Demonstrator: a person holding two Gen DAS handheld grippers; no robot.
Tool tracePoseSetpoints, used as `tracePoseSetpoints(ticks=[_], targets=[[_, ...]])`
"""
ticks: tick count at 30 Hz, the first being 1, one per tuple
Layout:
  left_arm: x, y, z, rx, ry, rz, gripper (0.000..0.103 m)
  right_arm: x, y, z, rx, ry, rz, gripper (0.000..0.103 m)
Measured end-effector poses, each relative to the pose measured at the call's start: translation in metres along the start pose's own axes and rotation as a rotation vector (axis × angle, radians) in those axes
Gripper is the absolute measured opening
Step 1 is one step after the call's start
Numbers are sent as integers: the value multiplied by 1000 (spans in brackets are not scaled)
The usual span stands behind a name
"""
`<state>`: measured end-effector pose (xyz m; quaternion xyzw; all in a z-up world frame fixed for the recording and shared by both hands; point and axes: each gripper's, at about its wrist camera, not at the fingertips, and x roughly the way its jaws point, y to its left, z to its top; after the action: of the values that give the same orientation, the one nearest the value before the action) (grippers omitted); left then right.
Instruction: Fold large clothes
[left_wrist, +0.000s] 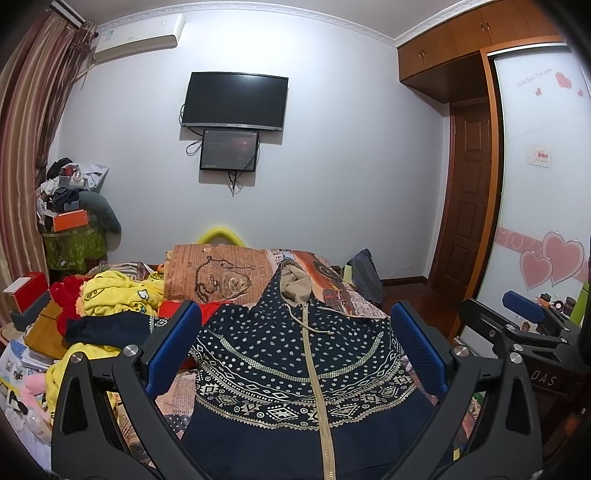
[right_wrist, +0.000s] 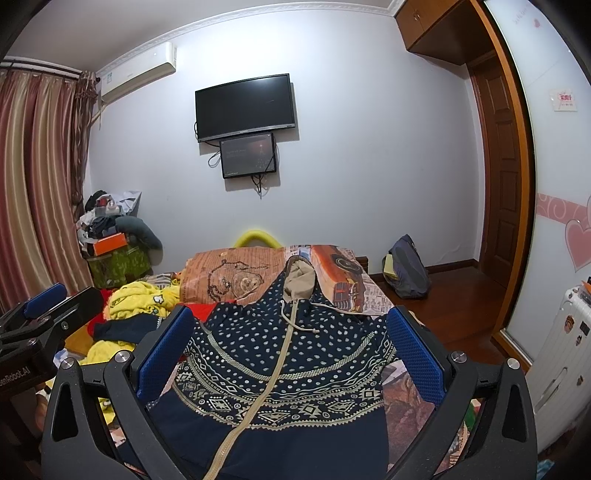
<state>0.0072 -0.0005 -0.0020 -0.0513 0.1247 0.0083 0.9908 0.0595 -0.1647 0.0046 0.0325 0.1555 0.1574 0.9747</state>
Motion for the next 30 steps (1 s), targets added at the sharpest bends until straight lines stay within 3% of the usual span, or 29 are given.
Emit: tracePoseSetpoints(ticks=[23, 30], targets=[[18, 2, -4, 8, 14, -5, 103, 9, -3, 3, 4, 20, -12, 103], [45, 18, 4, 24, 3, 44, 103, 32, -3, 8, -3, 35, -14, 103]])
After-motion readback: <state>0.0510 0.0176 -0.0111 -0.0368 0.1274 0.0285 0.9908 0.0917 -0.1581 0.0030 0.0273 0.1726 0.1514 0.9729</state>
